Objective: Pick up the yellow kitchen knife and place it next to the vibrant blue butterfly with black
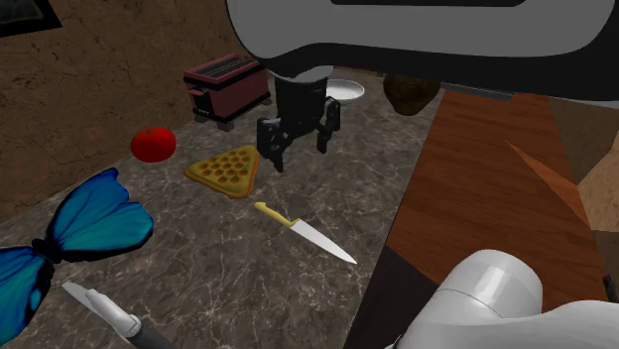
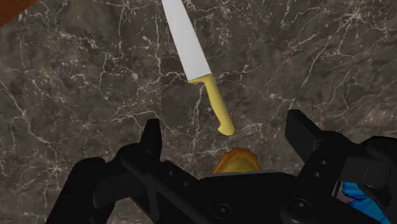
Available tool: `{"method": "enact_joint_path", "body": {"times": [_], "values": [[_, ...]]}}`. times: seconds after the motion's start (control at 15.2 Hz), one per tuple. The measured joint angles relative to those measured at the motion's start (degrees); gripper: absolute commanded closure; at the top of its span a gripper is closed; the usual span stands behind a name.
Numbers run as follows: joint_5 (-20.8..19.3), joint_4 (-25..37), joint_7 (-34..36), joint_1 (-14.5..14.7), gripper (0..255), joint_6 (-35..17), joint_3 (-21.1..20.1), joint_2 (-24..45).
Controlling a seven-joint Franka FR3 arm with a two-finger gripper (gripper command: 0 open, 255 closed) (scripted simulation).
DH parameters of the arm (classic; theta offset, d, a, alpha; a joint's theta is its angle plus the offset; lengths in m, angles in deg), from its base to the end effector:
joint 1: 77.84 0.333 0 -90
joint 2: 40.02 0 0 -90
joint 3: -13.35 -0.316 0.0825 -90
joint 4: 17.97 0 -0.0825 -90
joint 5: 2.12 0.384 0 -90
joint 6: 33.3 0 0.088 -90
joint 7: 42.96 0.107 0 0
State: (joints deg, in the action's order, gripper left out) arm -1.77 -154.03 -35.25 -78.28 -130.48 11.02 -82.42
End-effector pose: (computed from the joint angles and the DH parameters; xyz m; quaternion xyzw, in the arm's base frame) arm 0.3306 0.0147 0.5782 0.9979 -0.0559 0.0312 0.0082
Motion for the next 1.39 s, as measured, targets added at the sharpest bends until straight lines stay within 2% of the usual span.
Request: {"method": "enact_joint_path", "body": {"times": [0.33,0.86,1.19,1.39], "values": [[0.30,-2.10,-4.71,0.89,0,-3.48,2.31,3.98],[1.70,-2.94,-18.35,2.95,0,-11.93,7.96,18.97],[3.85,-1.57,-26.37,4.39,0,-16.83,9.83,30.04],[4.28,-3.04,-27.72,4.55,0,-19.25,10.01,31.67]]}}
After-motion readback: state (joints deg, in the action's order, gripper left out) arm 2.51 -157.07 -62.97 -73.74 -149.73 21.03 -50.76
